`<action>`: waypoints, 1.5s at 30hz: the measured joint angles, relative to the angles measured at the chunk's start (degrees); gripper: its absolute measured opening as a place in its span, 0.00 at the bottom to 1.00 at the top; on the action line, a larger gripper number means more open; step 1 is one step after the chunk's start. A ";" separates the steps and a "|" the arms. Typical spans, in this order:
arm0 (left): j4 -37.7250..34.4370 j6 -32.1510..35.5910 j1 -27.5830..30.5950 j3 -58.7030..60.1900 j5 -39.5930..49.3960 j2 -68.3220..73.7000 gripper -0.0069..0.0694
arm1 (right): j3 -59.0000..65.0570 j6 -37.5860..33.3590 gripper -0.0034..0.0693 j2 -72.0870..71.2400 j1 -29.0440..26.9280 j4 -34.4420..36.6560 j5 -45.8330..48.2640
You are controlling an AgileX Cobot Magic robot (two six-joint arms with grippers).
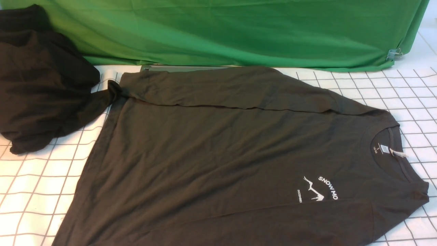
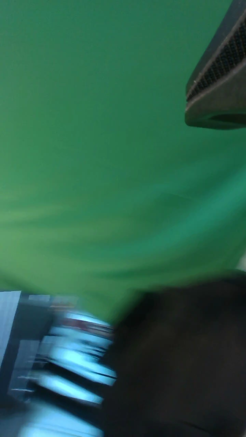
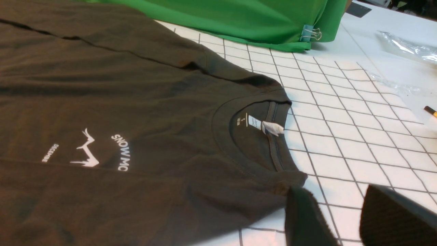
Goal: Fold a long-sleeved shirt over a white checkered tablecloth.
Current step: 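Grasp the left edge of the dark T-shirt lying flat on the table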
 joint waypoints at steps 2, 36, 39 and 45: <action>0.02 -3.92 0.00 -2.61 -1.88 -0.06 0.12 | 0.00 -0.48 0.38 0.00 0.00 0.00 -0.05; 24.64 -0.57 -13.95 -35.42 78.05 69.00 0.09 | -25.61 16.06 0.06 18.48 10.73 18.47 13.44; 26.03 -0.02 -13.97 -34.67 74.44 70.41 0.13 | -32.15 10.48 0.06 26.91 13.02 18.47 21.33; 27.08 0.10 -13.97 -34.44 71.09 73.21 0.32 | -35.10 6.94 0.06 36.99 15.80 18.67 27.22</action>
